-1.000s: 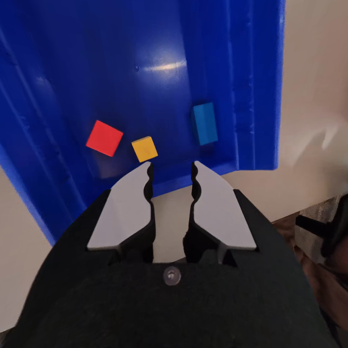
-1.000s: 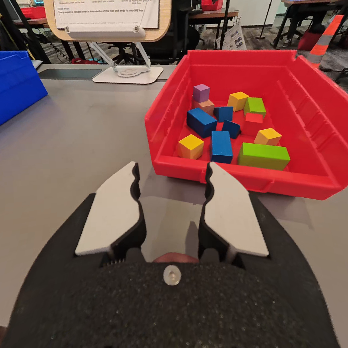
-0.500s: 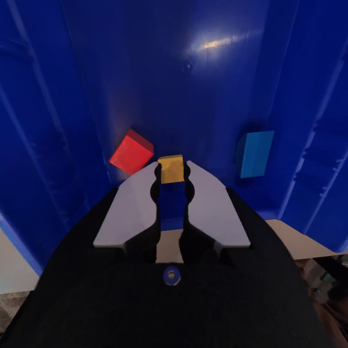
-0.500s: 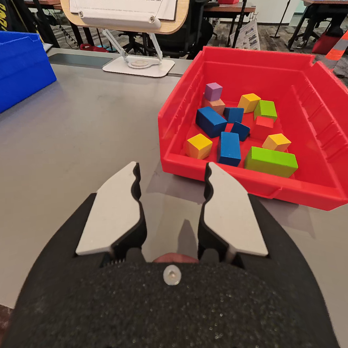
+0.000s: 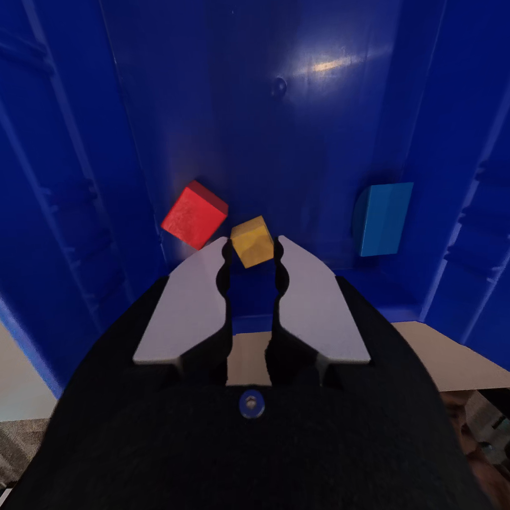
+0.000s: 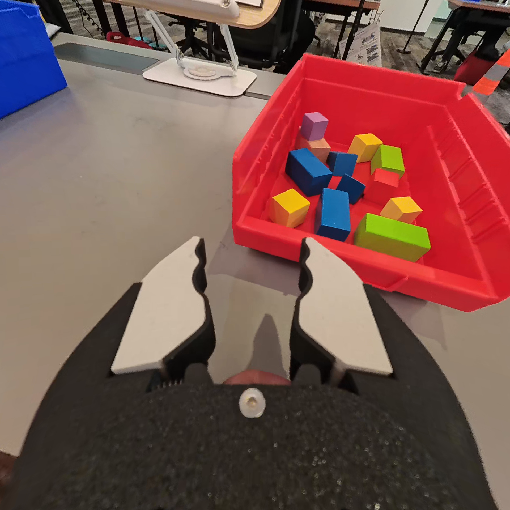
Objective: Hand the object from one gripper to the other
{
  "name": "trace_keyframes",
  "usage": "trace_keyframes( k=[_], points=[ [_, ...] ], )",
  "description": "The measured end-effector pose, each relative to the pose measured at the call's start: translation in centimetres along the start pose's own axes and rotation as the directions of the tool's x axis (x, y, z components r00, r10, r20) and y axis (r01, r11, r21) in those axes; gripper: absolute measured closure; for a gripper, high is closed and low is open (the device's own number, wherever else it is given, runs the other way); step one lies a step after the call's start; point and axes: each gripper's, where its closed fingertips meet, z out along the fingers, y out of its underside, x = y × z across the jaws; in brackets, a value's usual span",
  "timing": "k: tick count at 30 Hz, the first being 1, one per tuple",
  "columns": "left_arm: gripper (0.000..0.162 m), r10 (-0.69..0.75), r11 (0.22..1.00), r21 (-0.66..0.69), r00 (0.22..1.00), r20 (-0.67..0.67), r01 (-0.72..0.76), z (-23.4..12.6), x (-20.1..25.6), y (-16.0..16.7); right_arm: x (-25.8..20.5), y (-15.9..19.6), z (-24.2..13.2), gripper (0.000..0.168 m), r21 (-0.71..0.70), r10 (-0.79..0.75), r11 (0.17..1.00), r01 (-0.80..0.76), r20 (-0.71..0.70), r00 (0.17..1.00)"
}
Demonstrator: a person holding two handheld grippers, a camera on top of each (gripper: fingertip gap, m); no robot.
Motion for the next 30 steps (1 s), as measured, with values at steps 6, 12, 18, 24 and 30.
trace_keyframes(
  k=[6, 12, 18, 24, 30],
  points=[
    [0.130, -0.006, 1.000, -0.016, 1.000, 0.020, 0.006, 0.1, -0.6, 0.3, -0.2, 0.3, 0.2, 0.103, -0.020, -0.025, 0.999, 0.025, 0.001, 1.000],
    [0.130, -0.023, 1.000, -0.021, 1.000, -0.009, 0.023, 0.4, -0.5, 0.7, -0.4, 0.6, 0.5, 0.103, -0.034, -0.037, 0.999, 0.037, 0.009, 0.999],
    [0.134, -0.020, 0.999, -0.047, 0.999, -0.025, 0.019, 0.8, -0.2, 0.6, -0.7, 0.6, 0.4, 0.103, -0.045, -0.085, 0.995, 0.085, 0.003, 0.996],
    [0.135, 0.066, 0.998, 0.022, 0.982, -0.177, -0.063, -0.7, 1.9, -0.7, -0.6, 0.5, 0.5, 0.104, -0.033, -0.084, 0.996, 0.084, -0.002, 0.996],
    [0.136, 0.205, 0.967, 0.253, 0.618, -0.759, -0.010, -9.5, 9.3, -2.6, -3.0, -2.3, 0.2, 0.108, 0.106, -0.128, 0.987, 0.119, 0.075, 0.989]
  ],
)
